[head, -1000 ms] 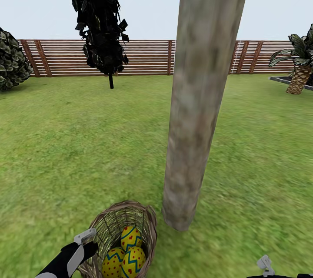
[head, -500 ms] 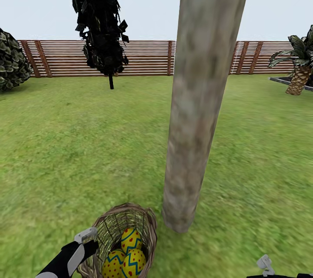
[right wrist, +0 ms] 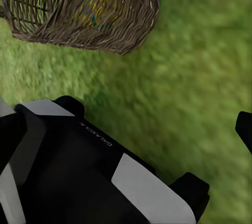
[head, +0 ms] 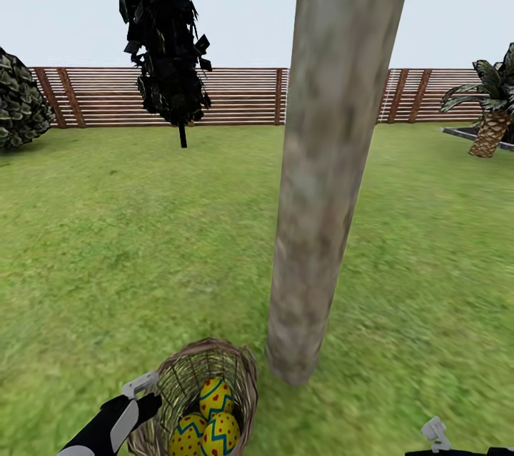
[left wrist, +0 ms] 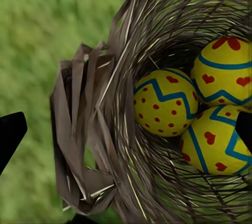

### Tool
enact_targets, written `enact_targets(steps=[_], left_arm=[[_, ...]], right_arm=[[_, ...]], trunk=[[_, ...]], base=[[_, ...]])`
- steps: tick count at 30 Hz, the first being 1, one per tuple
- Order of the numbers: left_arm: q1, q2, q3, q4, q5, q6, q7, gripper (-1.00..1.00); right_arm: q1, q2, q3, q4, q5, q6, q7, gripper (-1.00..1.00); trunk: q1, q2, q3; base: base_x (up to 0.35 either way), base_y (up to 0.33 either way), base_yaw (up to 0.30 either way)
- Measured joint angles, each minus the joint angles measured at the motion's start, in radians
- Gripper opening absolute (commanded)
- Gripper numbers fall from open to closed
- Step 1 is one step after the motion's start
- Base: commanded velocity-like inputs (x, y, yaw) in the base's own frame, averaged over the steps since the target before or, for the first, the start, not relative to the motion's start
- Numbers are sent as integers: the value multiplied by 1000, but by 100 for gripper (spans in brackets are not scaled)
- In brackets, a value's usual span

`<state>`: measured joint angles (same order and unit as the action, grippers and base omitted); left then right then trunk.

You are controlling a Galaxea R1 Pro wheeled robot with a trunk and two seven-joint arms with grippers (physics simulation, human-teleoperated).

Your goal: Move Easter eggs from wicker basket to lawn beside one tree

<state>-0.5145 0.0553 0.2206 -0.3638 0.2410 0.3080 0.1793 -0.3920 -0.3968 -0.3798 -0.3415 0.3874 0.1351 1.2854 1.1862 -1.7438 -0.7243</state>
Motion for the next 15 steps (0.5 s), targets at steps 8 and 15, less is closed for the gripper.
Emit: enact_targets(steps=[8,15], left_arm=[[0,0,0,-1,0,2,0,100],[0,1,1,-1,-1,4,0,100]], right_arm=[[0,43,-1,1,4,1,-1,100],[0,50,-1,-5,4,-3,0,100]], trunk=[[-31,56,25],[-58,105,47]], base=[[0,0,0],[0,0,0]])
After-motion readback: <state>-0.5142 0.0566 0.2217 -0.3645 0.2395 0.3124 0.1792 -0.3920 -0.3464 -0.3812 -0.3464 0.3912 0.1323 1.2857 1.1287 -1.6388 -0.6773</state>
